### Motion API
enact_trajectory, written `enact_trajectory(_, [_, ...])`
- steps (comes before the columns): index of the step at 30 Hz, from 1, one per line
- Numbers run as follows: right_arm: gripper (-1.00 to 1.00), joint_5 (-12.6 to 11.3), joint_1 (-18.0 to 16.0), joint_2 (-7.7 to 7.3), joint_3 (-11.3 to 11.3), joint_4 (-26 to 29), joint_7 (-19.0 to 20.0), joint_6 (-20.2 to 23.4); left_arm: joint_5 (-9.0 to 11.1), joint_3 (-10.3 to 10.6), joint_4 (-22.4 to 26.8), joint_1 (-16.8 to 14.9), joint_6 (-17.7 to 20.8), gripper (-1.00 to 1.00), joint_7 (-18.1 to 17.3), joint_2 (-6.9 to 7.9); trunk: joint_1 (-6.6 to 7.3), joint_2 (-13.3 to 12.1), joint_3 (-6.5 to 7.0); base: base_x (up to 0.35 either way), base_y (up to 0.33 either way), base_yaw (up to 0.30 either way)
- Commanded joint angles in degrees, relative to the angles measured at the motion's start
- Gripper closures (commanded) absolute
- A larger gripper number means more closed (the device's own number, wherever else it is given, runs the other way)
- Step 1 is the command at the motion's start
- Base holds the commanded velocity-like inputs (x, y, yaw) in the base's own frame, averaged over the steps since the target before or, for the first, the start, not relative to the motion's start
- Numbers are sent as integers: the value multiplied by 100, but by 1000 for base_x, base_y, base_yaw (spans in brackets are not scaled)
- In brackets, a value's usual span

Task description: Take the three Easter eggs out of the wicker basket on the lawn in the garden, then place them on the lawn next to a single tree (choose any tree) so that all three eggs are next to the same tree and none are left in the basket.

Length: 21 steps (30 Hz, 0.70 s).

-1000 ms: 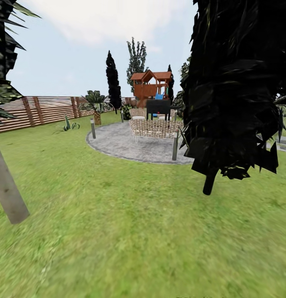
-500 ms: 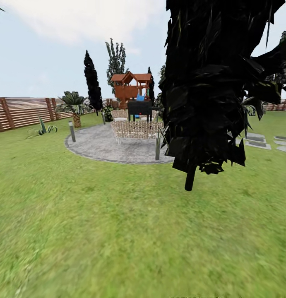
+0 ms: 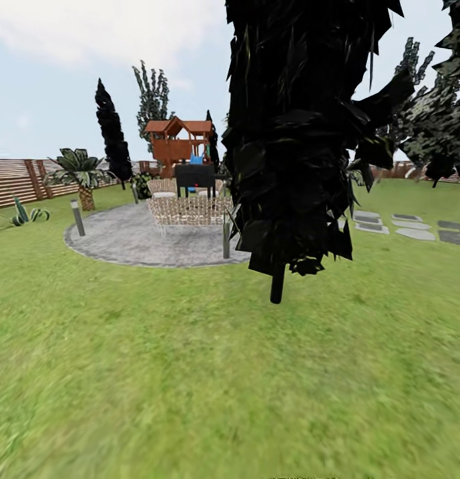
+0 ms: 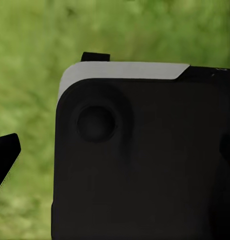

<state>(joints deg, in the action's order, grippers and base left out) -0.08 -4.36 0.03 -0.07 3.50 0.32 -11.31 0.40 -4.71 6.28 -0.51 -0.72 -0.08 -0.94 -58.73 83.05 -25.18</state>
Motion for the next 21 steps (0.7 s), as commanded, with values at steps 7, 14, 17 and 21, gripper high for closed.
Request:
enact_trajectory(7, [-100,-1,-6,2,0,-8,3,-20,4,-41,-3,-1,-8,-100,-1,-3,0,3,21,0,0,-293])
enact_trajectory(14, [-100,-1,-6,4,6,-8,3,-20,4,-44,-2,-1,-8,-100,-1,-3,0,3,49,0,0,-293])
enact_trajectory(17, [-100,-1,-6,0,7,-8,3,-20,4,-46,-2,-1,-8,-100,-1,-3,0,3,61,0,0,-293])
enact_trajectory(21, [-100,-1,-4,-1,7,-8,3,-20,4,-44,-2,-1,-8,-100,-1,-3,0,3,77,0,0,-293])
